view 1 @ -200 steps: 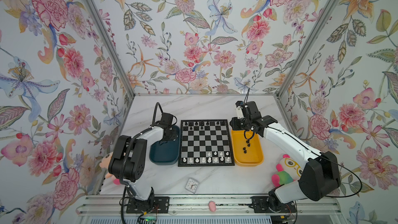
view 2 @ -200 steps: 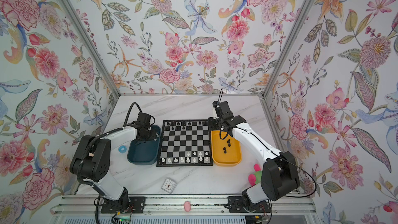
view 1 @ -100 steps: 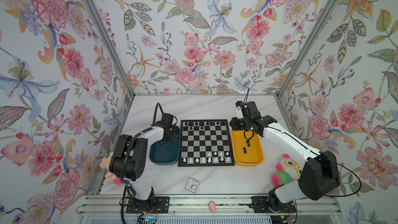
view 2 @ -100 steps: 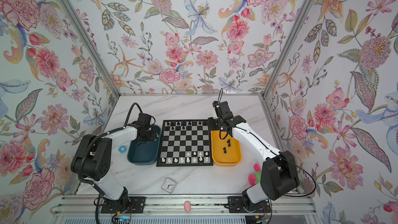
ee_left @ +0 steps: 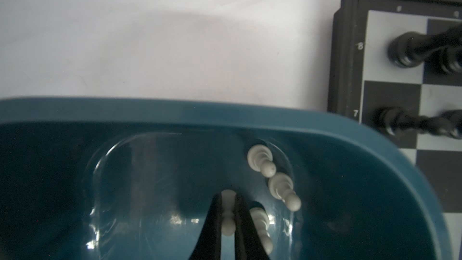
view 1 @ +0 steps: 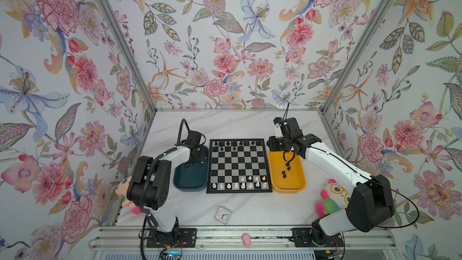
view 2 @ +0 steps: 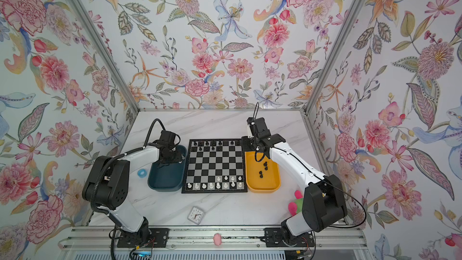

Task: Set up the chess pieces on the board
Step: 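Close the left gripper on the white pawn and lift it from the tray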

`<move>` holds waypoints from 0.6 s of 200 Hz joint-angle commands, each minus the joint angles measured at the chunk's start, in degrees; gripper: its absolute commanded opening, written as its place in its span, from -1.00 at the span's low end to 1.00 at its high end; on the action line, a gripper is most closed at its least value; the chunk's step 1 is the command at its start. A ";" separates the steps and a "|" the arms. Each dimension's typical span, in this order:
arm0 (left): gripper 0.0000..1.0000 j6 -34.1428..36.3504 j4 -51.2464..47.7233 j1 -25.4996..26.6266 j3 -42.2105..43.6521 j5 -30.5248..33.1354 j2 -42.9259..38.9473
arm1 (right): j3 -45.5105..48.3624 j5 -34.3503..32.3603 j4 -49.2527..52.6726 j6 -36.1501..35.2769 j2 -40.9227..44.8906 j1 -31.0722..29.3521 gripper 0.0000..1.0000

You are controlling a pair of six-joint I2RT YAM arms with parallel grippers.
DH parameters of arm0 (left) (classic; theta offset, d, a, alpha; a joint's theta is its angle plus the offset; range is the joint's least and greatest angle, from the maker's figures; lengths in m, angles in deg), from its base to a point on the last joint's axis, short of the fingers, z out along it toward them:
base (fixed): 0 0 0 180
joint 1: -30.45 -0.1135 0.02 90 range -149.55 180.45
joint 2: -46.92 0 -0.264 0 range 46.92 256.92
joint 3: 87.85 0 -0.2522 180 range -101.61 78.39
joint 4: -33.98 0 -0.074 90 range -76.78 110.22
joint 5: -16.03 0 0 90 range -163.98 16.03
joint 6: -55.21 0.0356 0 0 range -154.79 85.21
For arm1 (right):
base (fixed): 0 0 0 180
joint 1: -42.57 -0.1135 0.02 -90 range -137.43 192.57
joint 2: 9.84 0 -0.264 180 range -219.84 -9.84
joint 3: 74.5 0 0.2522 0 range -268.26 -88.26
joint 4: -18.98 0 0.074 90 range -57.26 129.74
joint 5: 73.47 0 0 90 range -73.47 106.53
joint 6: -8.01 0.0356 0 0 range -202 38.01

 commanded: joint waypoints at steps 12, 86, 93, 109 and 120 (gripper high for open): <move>-0.85 1.13 -3.37 -0.56 -1.84 1.29 -3.12 | 0.53 0.52 -1.33 0.91 -0.41 0.25 -0.45; -0.85 2.32 -10.89 2.36 -6.18 3.36 -11.51 | 2.23 1.10 -2.39 1.02 0.86 0.25 -0.45; -0.85 2.31 -11.37 2.88 -6.41 3.27 -12.24 | 2.33 1.10 -2.48 1.12 0.96 0.25 -0.45; -0.85 2.18 -12.25 4.29 -6.93 3.27 -13.90 | 2.72 1.39 -2.73 1.26 1.26 0.25 -0.45; -0.85 2.06 -12.83 5.46 -7.28 3.27 -14.87 | 2.99 1.54 -2.97 1.27 1.44 0.25 -0.45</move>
